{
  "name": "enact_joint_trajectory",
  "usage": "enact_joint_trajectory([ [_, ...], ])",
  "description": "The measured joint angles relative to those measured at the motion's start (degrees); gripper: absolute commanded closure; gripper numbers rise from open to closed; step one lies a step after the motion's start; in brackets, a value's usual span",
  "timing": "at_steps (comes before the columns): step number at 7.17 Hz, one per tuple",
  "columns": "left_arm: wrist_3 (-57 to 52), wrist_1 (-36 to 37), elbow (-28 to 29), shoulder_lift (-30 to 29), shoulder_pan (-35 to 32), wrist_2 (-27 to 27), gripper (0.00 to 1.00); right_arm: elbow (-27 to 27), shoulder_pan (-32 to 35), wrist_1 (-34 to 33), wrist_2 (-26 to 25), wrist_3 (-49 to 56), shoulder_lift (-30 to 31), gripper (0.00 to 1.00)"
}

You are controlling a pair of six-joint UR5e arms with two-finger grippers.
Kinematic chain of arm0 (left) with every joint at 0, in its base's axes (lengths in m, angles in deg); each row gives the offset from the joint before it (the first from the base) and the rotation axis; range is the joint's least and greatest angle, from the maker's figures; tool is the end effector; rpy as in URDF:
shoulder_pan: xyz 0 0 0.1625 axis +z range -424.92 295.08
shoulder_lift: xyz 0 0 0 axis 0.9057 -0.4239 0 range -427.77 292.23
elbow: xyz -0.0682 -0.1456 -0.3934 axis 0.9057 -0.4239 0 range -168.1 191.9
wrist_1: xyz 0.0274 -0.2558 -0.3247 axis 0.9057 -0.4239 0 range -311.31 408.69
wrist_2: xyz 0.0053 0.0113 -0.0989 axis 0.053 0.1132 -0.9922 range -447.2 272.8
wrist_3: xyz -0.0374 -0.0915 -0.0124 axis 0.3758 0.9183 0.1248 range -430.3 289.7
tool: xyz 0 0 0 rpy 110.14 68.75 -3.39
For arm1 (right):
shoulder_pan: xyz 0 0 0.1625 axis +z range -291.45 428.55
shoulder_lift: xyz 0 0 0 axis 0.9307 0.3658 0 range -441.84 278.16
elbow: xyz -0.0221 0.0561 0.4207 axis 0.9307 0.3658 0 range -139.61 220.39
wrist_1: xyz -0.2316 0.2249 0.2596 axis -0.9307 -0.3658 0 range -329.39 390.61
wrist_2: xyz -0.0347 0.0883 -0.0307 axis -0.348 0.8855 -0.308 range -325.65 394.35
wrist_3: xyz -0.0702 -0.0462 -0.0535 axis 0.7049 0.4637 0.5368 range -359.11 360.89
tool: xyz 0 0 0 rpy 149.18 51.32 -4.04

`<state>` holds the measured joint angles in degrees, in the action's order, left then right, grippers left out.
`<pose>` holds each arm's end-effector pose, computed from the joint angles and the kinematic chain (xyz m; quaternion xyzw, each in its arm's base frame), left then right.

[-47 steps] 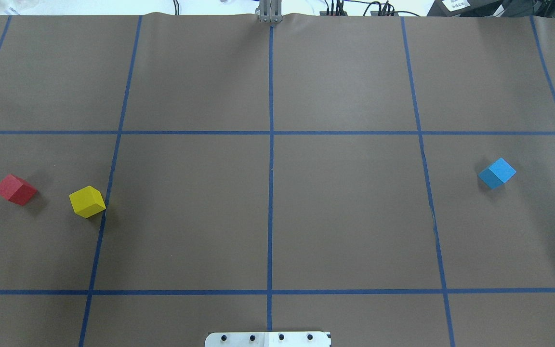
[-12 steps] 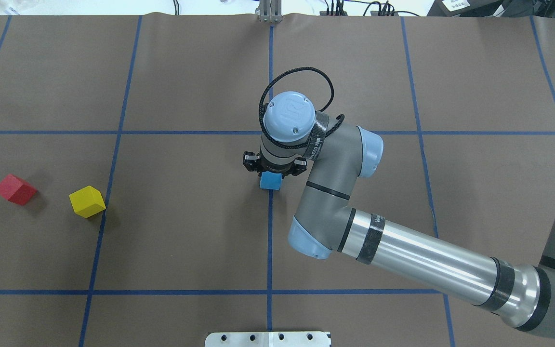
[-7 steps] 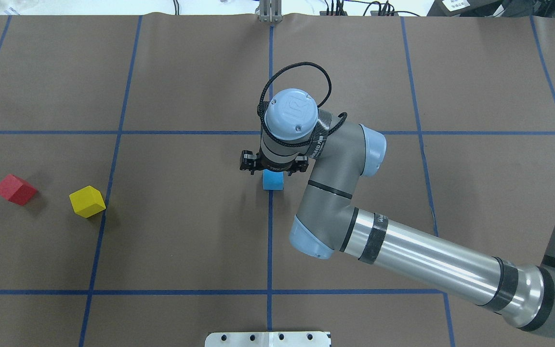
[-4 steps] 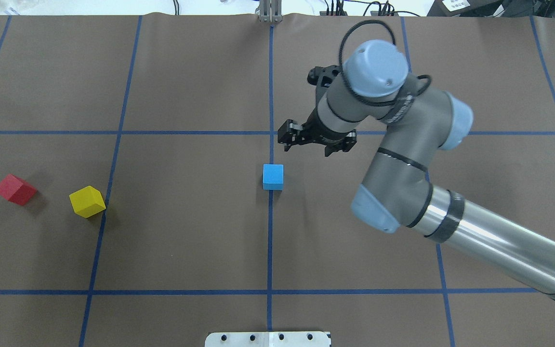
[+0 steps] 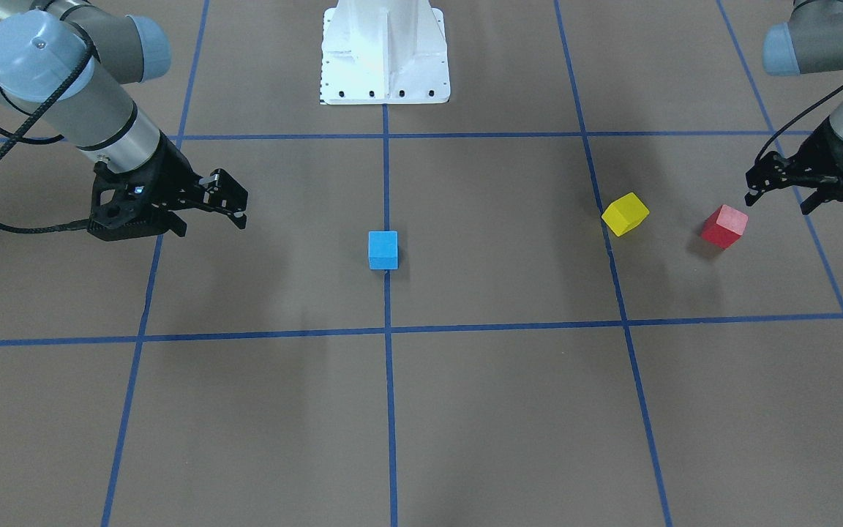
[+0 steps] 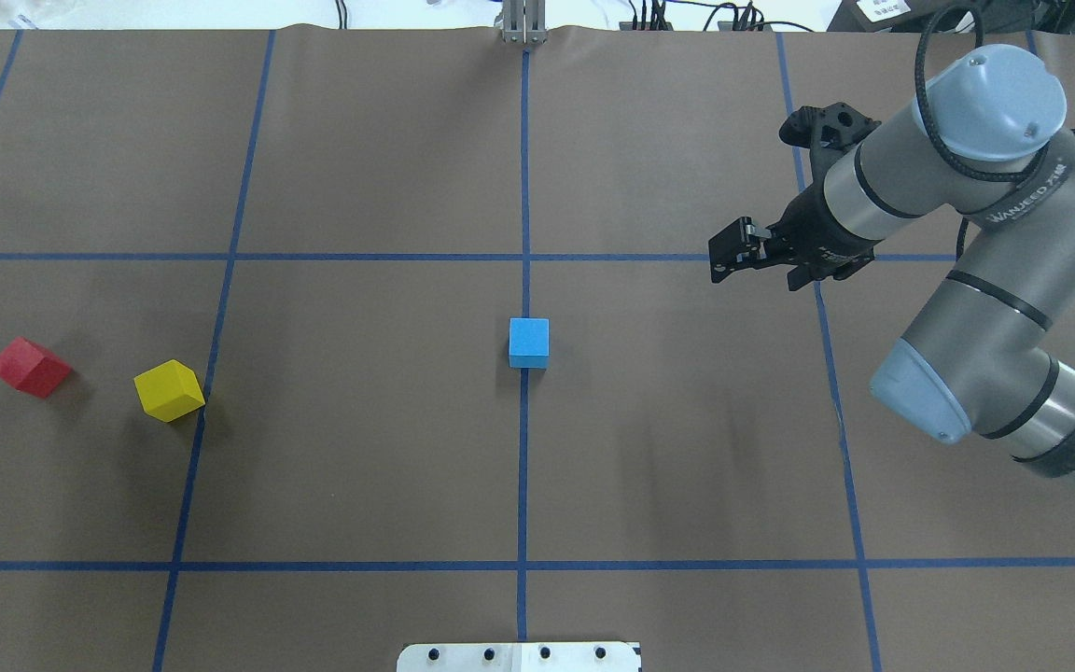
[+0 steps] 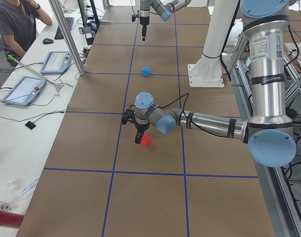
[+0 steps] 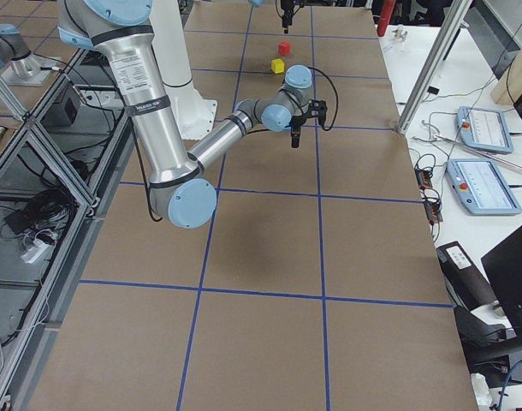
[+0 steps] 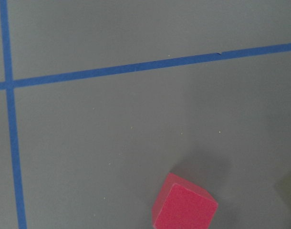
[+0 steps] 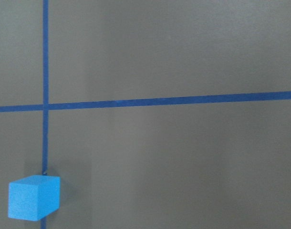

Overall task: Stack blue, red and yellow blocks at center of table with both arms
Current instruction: 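Lift the right gripper away while the left gripper descends onto the red cube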

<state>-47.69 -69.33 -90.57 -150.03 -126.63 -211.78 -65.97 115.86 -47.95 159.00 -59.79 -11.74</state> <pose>0.1514 -0.4430 0.5664 0.1205 0.3732 0.1291 0.9108 -0.3427 -0.4847 0.3115 0.0255 -0.4717 0.0176 0.8812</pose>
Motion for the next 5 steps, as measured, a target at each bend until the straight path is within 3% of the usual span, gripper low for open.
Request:
enact_joint_trajectory([
  [5,-11.88,-2.83,3.46,-2.52,6.25,2.96,0.02,0.11,0.18,0.59,-0.69,1.00,2.31,0.00],
])
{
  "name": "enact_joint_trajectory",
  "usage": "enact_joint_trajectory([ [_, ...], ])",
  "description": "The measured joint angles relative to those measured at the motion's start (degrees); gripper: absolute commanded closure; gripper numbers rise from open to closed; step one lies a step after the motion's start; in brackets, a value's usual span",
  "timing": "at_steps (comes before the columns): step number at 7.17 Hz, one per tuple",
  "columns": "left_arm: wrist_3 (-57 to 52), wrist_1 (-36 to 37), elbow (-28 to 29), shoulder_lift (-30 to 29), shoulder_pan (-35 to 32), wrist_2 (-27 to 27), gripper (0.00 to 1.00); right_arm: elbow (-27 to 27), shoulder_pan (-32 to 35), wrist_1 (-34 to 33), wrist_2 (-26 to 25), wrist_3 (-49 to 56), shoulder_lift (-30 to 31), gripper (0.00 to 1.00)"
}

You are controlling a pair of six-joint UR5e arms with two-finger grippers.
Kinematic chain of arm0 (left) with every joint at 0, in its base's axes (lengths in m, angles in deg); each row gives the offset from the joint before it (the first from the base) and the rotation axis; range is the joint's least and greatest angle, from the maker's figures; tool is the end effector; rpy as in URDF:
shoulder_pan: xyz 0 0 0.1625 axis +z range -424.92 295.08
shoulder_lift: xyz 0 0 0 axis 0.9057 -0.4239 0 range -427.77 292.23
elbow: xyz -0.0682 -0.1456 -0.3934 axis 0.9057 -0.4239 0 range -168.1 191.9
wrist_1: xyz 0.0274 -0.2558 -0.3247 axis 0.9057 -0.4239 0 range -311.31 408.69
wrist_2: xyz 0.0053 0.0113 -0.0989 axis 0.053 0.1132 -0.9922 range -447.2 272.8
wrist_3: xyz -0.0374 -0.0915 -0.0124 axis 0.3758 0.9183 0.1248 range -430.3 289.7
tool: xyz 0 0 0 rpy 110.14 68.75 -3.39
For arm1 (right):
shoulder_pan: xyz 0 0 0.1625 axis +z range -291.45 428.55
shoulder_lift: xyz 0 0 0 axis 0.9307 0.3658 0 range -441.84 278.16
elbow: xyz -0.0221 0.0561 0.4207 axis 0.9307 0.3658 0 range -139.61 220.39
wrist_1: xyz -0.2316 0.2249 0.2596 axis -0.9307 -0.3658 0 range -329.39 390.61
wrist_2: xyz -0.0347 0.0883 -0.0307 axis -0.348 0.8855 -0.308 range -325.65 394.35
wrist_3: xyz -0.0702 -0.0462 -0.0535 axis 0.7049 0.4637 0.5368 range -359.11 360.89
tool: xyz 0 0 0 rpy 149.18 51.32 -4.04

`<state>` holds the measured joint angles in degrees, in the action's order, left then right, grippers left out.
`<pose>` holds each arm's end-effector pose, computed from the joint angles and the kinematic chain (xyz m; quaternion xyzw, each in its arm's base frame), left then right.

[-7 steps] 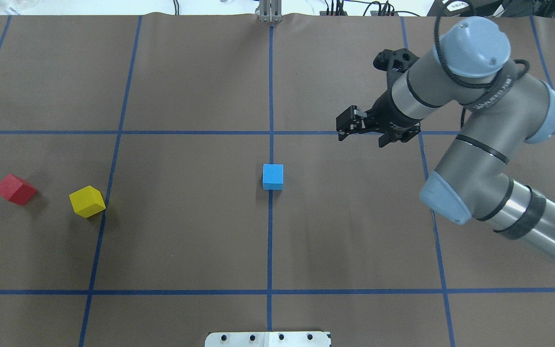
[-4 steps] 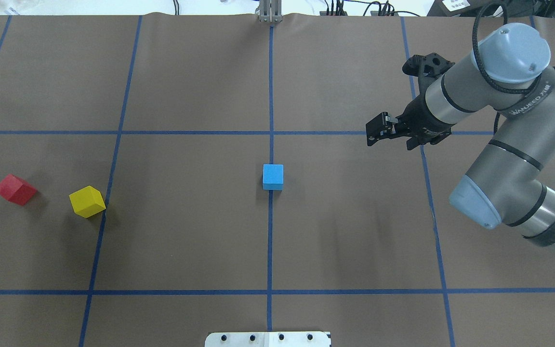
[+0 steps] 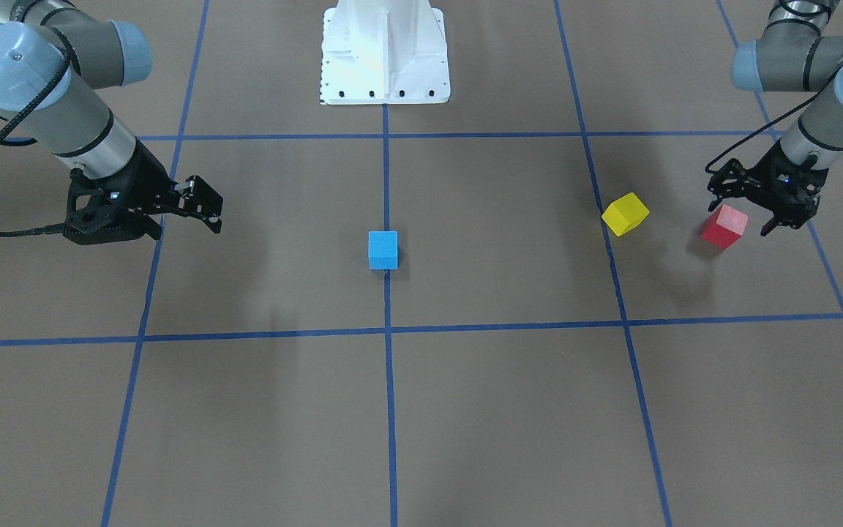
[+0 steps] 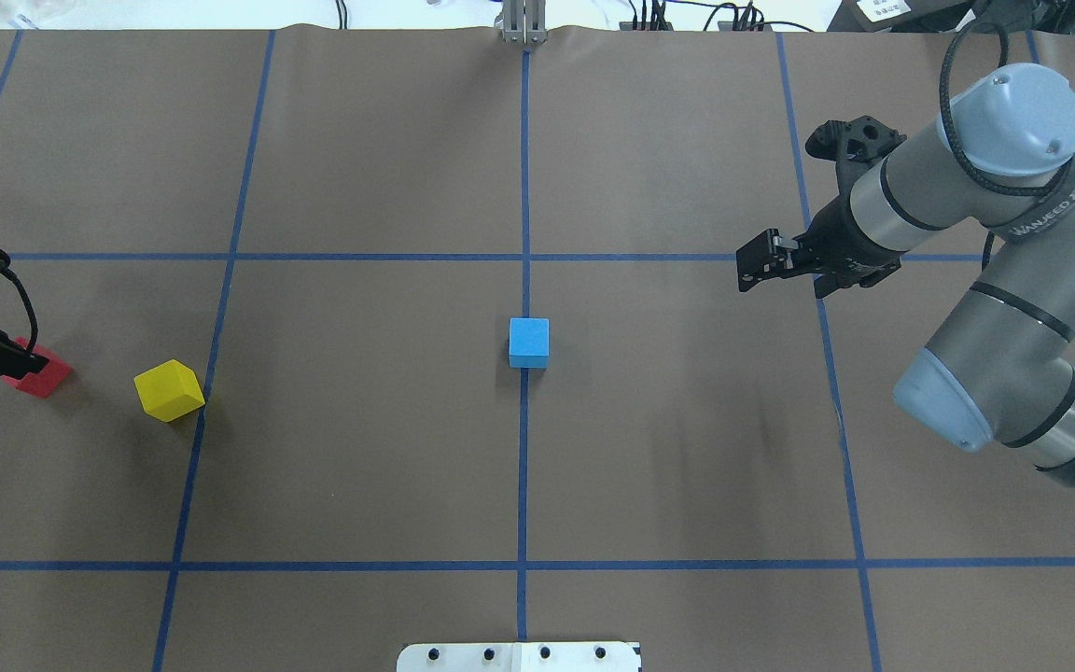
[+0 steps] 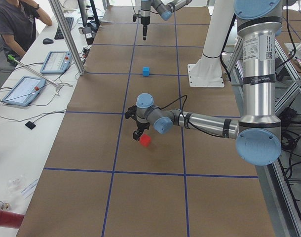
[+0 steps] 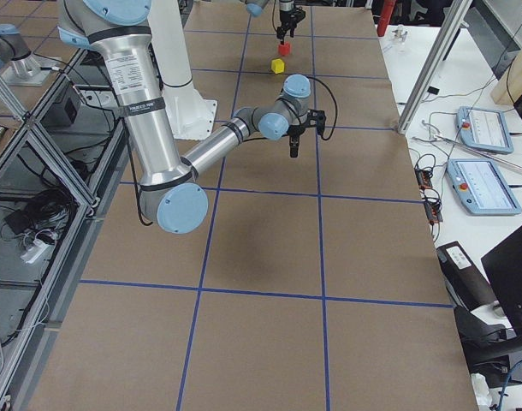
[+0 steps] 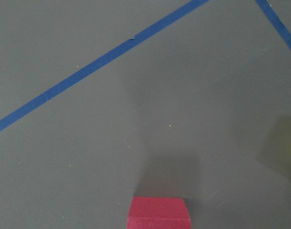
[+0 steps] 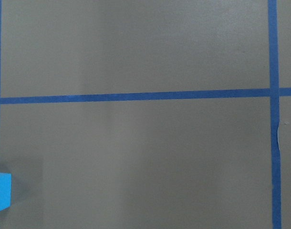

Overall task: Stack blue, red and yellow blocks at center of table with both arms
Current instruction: 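Lift the right gripper away while the left gripper descends onto the red cube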

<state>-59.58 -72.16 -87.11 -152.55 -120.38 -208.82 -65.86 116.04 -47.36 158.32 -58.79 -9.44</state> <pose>0.2071 -0.4437 0.5730 0.1643 0.3503 0.2689 0.8820 -0.3366 -0.4823 0.3350 0.0247 -0.4591 0.0189 0.8879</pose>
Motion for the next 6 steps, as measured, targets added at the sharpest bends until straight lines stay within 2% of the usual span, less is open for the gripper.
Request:
enact_joint_trajectory([
  [3,-1.40,0.08,2.06,-0.57,0.38,0.43,0.02,0.02,0.04,0.01,-0.04,0.33,0.10,0.00],
  [4,-1.35,0.01,3.05,-0.91,0.58,0.35,0.15,0.04,0.03,0.01,-0.04,0.34,0.10,0.00],
  [5,-1.23,0.02,3.73,-1.27,0.83,0.19,0.68,0.04,0.00,0.01,-0.04,0.35,0.10,0.00],
  [6,-1.21,0.02,4.20,-1.44,1.05,0.09,1.00,0.09,-0.02,0.01,-0.07,0.35,0.10,0.00],
])
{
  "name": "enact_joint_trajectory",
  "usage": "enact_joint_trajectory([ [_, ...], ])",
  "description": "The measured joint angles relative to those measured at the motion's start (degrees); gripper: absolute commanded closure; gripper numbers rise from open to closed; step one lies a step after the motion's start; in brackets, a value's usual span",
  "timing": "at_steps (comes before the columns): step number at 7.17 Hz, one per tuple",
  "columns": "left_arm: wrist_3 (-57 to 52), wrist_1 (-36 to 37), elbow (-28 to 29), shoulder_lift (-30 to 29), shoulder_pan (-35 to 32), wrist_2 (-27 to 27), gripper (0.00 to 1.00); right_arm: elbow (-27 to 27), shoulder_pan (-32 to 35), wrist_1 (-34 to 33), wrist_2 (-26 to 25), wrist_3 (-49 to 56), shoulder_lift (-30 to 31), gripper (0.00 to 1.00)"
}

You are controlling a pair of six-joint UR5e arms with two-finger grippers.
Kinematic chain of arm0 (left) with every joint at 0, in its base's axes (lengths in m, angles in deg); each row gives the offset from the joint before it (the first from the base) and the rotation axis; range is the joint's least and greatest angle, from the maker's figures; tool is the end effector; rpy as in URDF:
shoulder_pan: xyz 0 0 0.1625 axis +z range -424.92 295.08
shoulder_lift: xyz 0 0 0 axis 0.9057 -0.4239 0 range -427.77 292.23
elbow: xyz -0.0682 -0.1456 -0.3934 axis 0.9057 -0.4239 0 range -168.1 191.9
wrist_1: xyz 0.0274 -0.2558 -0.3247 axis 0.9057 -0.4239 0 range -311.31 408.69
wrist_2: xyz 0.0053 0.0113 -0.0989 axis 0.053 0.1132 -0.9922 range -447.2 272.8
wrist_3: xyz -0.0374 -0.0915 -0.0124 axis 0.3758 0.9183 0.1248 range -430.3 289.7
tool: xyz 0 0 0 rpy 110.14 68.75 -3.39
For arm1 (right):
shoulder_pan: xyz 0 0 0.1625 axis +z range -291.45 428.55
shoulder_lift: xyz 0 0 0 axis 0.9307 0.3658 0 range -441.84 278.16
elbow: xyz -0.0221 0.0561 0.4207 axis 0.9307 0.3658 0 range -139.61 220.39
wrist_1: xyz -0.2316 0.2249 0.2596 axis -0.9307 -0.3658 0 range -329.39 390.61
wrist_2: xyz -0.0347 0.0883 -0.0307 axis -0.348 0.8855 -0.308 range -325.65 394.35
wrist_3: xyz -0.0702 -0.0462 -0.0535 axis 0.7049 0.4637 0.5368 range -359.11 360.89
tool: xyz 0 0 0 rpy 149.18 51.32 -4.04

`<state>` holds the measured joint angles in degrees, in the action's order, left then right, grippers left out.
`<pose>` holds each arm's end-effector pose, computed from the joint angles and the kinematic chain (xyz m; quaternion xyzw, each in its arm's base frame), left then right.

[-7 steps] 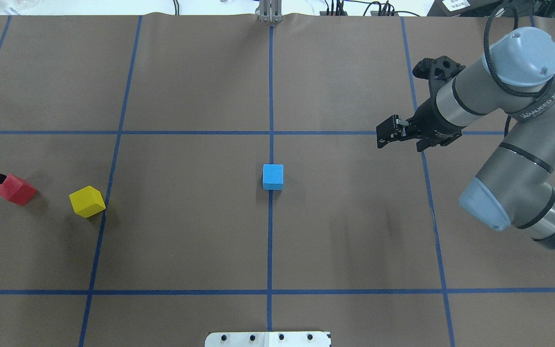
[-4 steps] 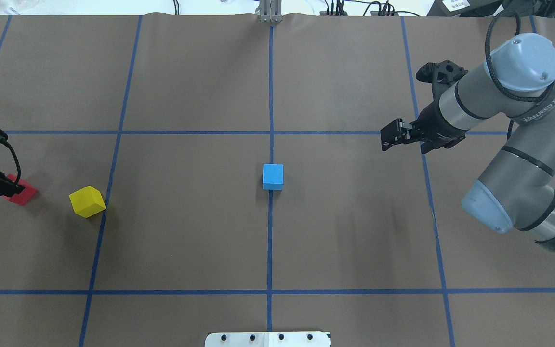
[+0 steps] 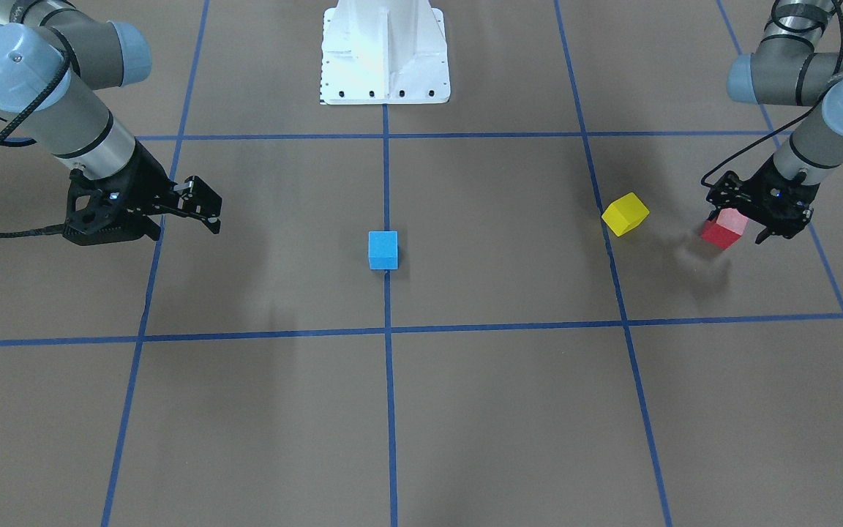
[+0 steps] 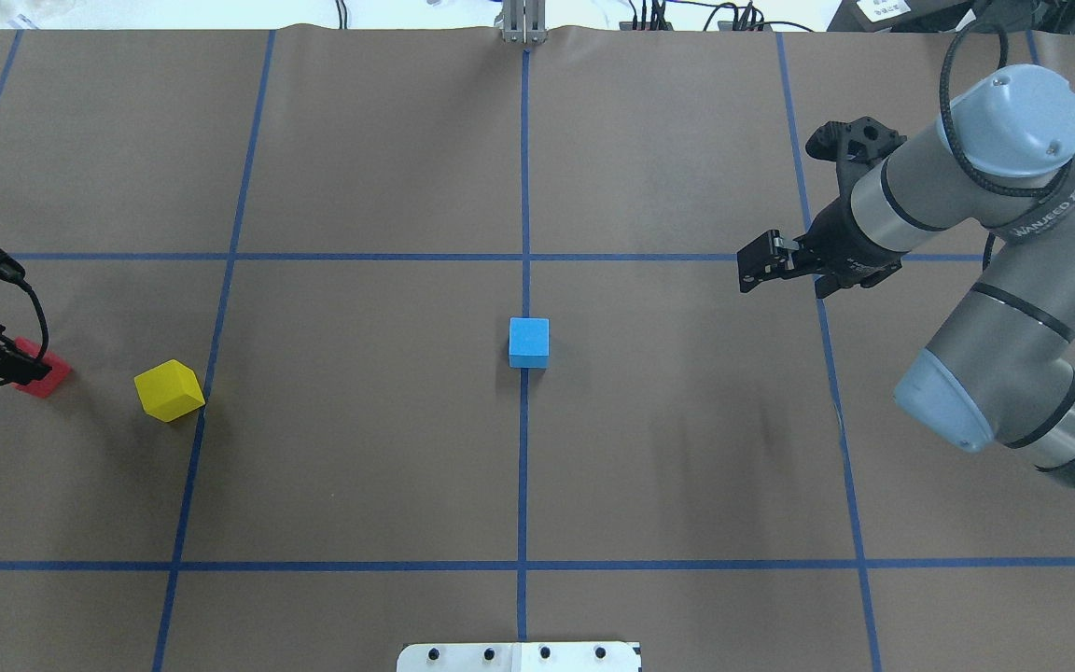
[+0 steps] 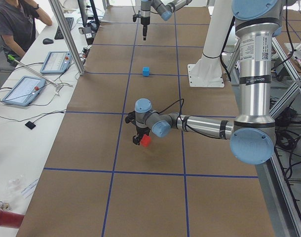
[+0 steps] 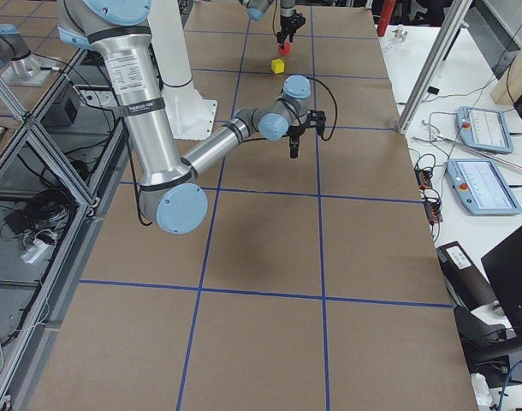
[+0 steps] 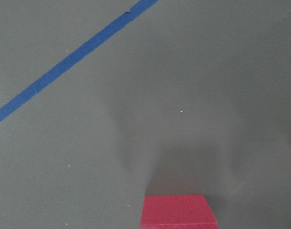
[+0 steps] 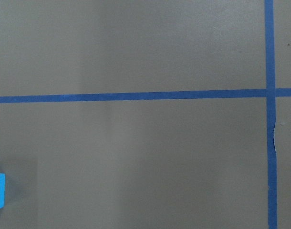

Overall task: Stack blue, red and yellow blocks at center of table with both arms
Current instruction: 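Carry the red cube with the left gripper above the blue cube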

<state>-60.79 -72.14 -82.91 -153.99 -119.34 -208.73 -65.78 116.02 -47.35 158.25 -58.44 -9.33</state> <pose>0.2213 -0.4486 0.5991 0.1438 0.3426 0.2814 0.8848 -0.3367 -0.4822 0.3368 0.0255 -0.4577 0.0168 0.8886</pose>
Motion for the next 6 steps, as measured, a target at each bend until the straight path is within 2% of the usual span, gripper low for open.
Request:
enact_joint_trajectory([
  [2,0.14,0.19,0.32,-0.25,0.28,-0.95,1.00,0.02,0.03,0.00,0.00,0.00,0.03,0.00],
  [3,1.07,2.31,-0.17,-1.37,0.12,-4.68,1.00,-0.12,0.29,0.00,0.11,0.37,0.33,0.00],
  [4,2.72,8.19,-2.07,-3.95,-0.83,-10.48,1.00,-0.44,1.10,0.02,0.44,1.94,1.30,0.00],
  [5,6.15,17.24,-5.69,-8.27,-2.11,-13.92,1.00,-0.66,2.67,0.06,0.77,5.40,3.06,0.00],
  [6,12.52,25.99,-9.00,-14.24,-2.53,-15.12,1.00,-0.66,4.68,0.07,0.95,9.80,5.08,0.00],
])
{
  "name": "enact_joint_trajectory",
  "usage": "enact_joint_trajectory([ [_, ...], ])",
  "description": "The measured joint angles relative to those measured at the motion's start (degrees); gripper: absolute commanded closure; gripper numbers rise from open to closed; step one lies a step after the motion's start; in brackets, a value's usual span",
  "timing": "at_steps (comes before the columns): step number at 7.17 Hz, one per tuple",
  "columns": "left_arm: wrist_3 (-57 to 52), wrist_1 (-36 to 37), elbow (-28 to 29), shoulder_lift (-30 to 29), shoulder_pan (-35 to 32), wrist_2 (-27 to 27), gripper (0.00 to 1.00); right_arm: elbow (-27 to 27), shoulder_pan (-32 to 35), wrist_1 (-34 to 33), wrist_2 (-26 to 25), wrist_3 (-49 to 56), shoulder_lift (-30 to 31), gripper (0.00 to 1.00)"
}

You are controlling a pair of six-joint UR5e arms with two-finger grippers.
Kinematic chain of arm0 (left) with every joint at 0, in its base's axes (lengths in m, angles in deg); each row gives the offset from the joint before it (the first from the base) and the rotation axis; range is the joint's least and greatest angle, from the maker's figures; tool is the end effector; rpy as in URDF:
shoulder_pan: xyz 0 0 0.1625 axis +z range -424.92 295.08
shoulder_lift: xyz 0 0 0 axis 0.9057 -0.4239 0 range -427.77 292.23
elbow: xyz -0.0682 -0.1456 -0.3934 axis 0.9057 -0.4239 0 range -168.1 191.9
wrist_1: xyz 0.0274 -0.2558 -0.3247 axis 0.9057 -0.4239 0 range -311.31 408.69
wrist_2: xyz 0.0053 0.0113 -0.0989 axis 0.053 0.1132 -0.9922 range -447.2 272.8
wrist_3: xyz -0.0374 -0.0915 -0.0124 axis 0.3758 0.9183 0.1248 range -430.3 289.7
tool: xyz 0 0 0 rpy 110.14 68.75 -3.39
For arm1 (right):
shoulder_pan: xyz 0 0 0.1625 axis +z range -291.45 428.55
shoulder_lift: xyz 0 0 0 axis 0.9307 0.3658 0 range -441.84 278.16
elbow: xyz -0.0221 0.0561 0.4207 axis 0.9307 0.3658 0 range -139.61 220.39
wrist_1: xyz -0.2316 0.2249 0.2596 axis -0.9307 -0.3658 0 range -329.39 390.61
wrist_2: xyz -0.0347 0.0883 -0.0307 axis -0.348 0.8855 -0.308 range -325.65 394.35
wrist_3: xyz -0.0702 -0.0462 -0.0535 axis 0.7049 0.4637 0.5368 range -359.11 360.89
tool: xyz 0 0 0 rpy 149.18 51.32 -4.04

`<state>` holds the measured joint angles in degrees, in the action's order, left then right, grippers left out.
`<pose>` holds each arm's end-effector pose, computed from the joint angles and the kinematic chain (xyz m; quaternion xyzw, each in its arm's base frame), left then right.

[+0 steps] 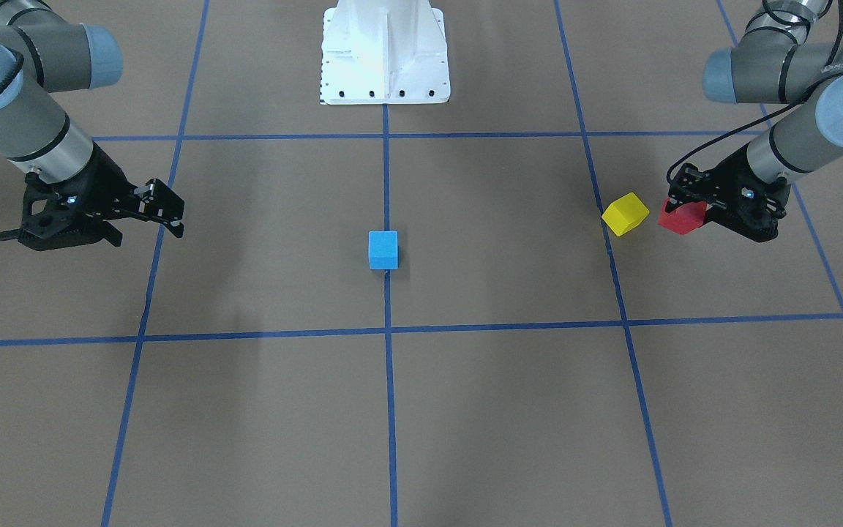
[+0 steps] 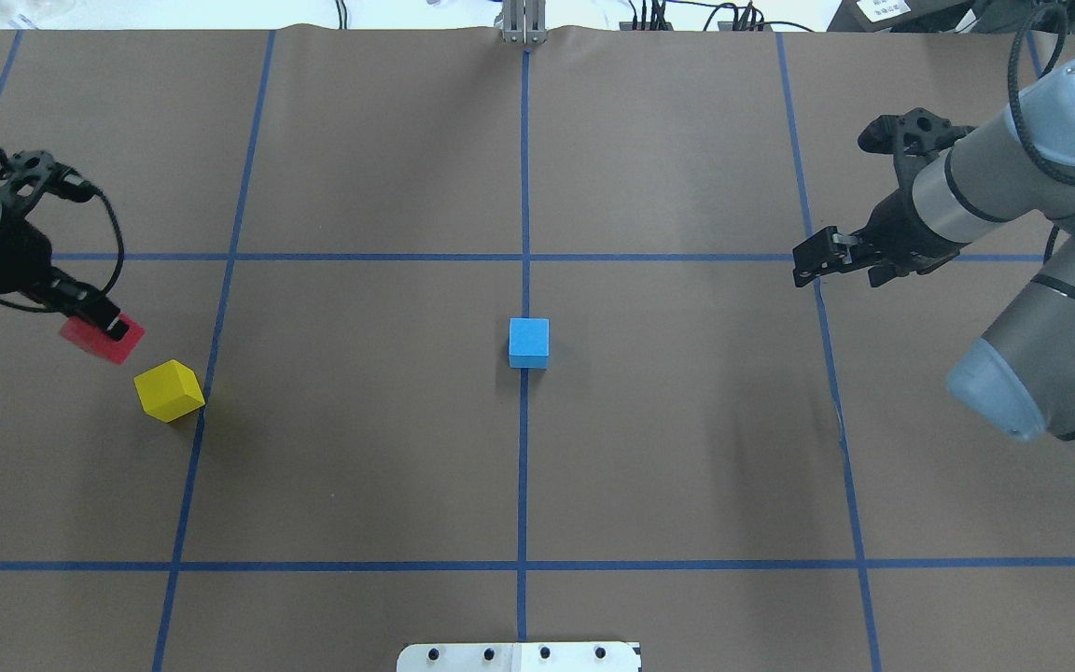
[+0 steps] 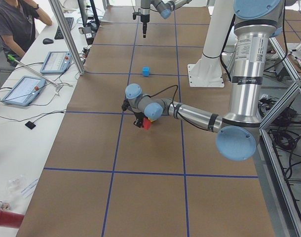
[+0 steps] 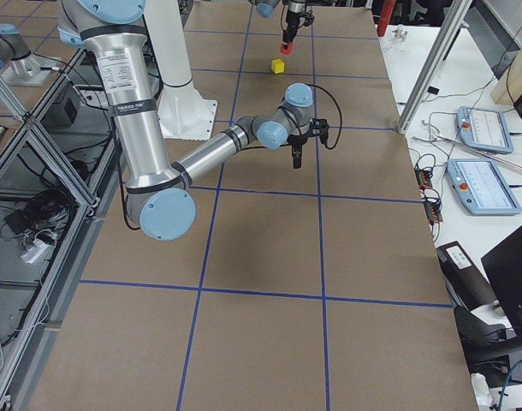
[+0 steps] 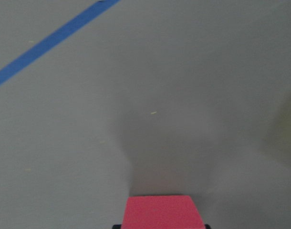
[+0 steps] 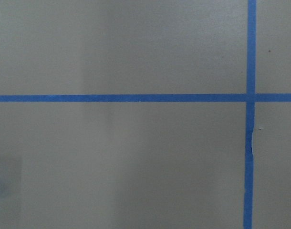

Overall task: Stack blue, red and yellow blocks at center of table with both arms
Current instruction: 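Carry the red cube with the left gripper above the blue cube, then lower the red cube onto the blue cube and open the left gripper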

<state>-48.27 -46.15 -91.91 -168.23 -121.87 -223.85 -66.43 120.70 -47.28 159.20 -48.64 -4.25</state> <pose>0.2518 -0.4984 0.4305 0.0275 0.4465 0.1844 0.8751 -0.2847 -0.4910 0.3815 0.0499 -0.4353 -0.0143 0.8988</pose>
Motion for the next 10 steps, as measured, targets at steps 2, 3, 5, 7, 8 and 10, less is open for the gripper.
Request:
enact_joint_trajectory([
  [2,18.98,9.97,-1.82,-14.31,5.11,3.27,1.00,0.66,5.06,-0.10,0.99,9.64,4.02,0.00],
  [3,28.09,11.09,-0.07,-20.25,10.10,7.42,1.00,1.38,7.35,-0.16,2.01,13.73,5.38,0.00],
  [5,38.39,11.38,11.25,-34.76,17.67,15.46,1.00,3.43,10.28,-0.10,3.74,19.09,6.54,0.00],
  [7,40.17,10.99,21.89,-44.50,20.66,18.59,1.00,3.94,10.73,-0.07,3.97,19.99,6.74,0.00],
  [8,40.32,10.50,24.07,-45.99,21.92,19.52,1.00,3.95,10.75,-0.07,3.99,20.05,6.76,0.00],
  [10,40.35,8.56,26.27,-46.85,23.53,21.05,1.00,3.86,10.78,-0.01,3.98,20.08,6.78,0.00],
])
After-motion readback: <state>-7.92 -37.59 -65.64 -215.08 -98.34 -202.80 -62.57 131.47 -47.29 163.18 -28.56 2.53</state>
